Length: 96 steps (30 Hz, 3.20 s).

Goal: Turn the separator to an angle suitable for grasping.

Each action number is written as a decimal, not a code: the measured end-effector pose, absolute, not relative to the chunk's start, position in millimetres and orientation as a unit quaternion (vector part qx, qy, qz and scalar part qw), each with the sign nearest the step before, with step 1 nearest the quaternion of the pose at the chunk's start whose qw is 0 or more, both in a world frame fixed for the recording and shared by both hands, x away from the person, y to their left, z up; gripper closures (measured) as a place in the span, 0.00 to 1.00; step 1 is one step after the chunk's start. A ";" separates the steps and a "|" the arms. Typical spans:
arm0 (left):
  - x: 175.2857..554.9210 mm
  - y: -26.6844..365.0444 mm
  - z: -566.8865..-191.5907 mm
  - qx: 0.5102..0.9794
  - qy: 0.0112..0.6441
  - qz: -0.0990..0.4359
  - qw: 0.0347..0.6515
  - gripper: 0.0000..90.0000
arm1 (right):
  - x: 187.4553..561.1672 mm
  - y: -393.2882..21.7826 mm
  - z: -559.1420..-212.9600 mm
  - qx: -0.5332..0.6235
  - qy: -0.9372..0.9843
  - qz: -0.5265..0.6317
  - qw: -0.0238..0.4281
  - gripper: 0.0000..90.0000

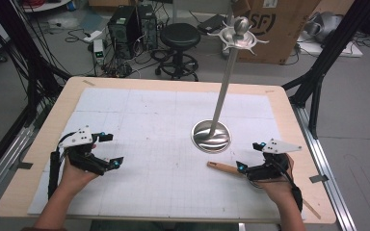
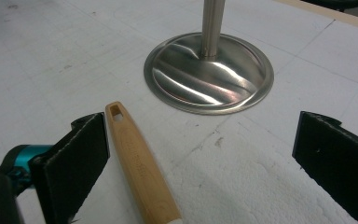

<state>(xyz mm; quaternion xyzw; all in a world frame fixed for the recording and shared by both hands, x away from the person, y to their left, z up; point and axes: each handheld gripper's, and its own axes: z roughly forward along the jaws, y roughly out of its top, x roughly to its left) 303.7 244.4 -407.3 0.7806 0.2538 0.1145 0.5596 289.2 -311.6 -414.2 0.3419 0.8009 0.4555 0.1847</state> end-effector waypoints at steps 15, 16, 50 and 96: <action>301.6 242.9 -406.3 0.783 0.248 0.112 0.559 0.02 | 287.0 -306.8 -405.8 0.327 0.813 0.443 0.187 0.03; 301.8 242.8 -406.1 0.781 0.246 0.110 0.563 0.02 | 286.5 -306.4 -405.1 0.326 0.814 0.442 0.188 0.03; 303.7 232.0 -406.9 0.791 0.230 0.105 0.557 0.02 | 287.7 -296.6 -408.6 0.288 0.895 0.320 0.121 0.34; 303.9 229.5 -408.4 0.798 0.227 0.104 0.549 0.02 | 296.1 -275.5 -415.6 0.281 0.933 0.203 0.101 0.57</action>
